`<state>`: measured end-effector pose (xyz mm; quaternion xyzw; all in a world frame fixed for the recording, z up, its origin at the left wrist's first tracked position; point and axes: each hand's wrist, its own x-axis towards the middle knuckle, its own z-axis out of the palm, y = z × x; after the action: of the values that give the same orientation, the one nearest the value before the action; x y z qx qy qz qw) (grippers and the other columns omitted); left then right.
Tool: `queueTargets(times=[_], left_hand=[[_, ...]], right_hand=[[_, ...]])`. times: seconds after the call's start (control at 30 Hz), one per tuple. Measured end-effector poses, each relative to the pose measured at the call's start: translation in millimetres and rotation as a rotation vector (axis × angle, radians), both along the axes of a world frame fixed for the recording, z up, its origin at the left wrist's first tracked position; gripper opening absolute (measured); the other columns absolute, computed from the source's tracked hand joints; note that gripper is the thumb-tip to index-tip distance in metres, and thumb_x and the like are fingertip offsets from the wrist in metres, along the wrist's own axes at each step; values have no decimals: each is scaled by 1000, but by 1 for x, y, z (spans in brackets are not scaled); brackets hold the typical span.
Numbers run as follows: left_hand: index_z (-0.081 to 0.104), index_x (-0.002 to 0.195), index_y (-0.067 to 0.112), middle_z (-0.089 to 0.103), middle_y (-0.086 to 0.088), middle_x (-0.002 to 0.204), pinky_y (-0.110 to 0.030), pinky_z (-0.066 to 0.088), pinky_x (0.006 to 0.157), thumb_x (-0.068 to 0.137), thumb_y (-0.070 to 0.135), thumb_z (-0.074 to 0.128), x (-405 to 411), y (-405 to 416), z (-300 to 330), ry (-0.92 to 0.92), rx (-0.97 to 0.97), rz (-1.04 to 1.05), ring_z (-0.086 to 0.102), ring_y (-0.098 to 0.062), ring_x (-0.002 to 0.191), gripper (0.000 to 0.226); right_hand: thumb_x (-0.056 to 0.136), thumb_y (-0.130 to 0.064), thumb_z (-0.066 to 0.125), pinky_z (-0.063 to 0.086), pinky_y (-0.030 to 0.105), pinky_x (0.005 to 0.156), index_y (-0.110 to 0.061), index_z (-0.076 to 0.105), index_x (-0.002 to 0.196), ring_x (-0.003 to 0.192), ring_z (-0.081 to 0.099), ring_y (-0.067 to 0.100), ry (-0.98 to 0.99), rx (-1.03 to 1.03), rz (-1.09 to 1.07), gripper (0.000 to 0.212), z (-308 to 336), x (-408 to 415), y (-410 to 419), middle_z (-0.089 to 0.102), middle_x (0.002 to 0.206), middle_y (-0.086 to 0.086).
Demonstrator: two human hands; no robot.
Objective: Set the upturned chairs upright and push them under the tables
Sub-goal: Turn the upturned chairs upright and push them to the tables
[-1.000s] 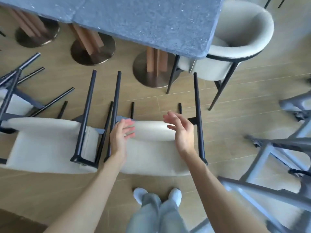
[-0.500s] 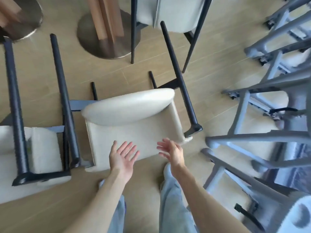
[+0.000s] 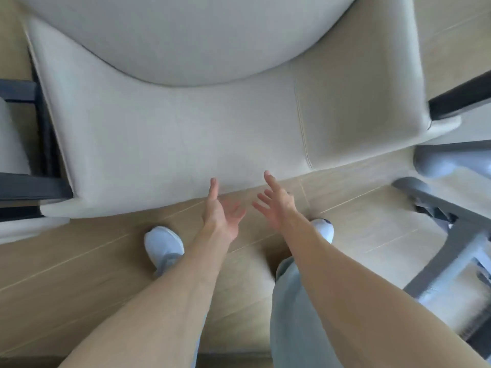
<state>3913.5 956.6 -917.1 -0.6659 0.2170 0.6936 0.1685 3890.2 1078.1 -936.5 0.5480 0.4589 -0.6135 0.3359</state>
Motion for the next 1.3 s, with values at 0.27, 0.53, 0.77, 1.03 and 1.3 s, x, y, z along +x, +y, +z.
queueTargets(times=[0.27,0.53,0.77,1.03,1.3], left_hand=[[34,152,27,30,-7,159,-54,46,106,80,60,71,18,18,-133,35,-70,-17,40,-27,141,87],[50,142,21,55,-1,140,-45,39,115,78,53,76,0,25,-169,165,-85,204,46,-19,135,76],[61,131,23,68,5,125,-36,37,116,79,46,77,17,1,-121,164,-137,185,58,-11,122,59],[68,121,21,74,6,118,-31,50,104,74,41,83,55,-30,45,39,-190,142,67,-9,109,53],[61,108,20,70,0,118,-39,55,97,74,41,86,70,-49,236,-156,-281,26,68,-18,107,47]], right_hand=[[77,-53,74,39,42,115,-10,26,156,136,46,17,151,-30,-185,102,-139,7,45,45,150,6],[90,-31,70,39,37,112,-25,67,113,118,59,6,277,-257,-266,24,-153,-12,60,71,118,-11],[69,-40,81,44,23,85,-24,67,114,101,65,3,141,-129,-241,50,-95,4,44,72,113,-12],[61,-46,87,49,29,83,-16,62,124,109,66,15,-23,-29,-189,75,59,58,12,72,120,-4],[63,-62,85,54,36,89,-19,55,131,120,56,24,-207,177,-143,86,247,83,-22,57,131,0]])
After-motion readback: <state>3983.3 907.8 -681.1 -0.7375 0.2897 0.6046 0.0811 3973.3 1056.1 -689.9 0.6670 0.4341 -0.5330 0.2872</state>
